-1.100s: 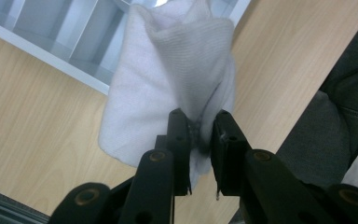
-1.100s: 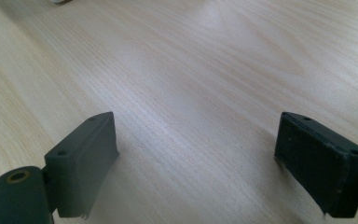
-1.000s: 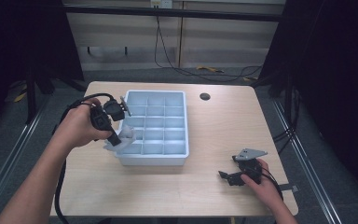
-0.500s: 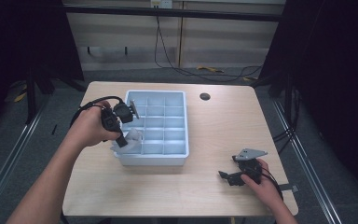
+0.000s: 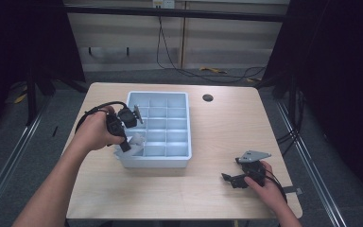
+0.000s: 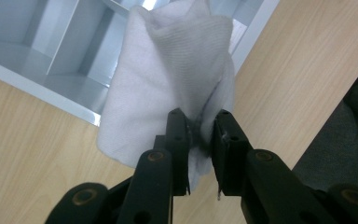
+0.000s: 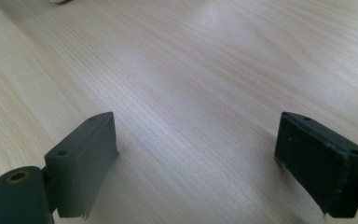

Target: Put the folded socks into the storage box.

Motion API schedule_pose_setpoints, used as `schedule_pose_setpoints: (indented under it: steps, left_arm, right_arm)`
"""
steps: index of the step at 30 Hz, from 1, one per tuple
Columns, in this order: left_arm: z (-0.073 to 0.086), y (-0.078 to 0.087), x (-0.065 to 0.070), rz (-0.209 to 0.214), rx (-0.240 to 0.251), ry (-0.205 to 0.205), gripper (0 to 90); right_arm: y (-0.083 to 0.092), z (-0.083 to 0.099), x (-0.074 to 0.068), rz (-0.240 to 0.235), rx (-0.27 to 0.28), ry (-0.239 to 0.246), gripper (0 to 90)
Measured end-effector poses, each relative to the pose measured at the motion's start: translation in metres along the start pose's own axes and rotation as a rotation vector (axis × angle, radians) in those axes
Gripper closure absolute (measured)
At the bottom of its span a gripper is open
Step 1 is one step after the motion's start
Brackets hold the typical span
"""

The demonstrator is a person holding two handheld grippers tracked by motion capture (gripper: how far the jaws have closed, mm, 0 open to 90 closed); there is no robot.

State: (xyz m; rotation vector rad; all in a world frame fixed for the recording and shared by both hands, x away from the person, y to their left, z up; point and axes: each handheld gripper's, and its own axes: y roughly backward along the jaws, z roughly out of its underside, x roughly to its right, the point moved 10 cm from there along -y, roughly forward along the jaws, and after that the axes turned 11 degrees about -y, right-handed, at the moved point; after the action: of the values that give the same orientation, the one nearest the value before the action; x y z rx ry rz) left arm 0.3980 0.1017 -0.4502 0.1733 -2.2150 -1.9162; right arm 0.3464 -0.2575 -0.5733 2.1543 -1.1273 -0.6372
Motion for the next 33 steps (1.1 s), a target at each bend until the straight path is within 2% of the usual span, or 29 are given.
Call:
schedule_pose_setpoints:
  steps: [22, 33]
  left_arm:
    - [-0.005, -0.012, -0.003, 0.019, -0.017, 0.002, 76.7]
    - [-0.006, -0.013, -0.005, 0.015, -0.002, 0.010, 76.2]
  right_arm:
    - [0.000, 0.000, 0.000, 0.000, -0.001, -0.002, 12.0]
    - [0.000, 0.000, 0.000, 0.000, 0.000, -0.001, 12.0]
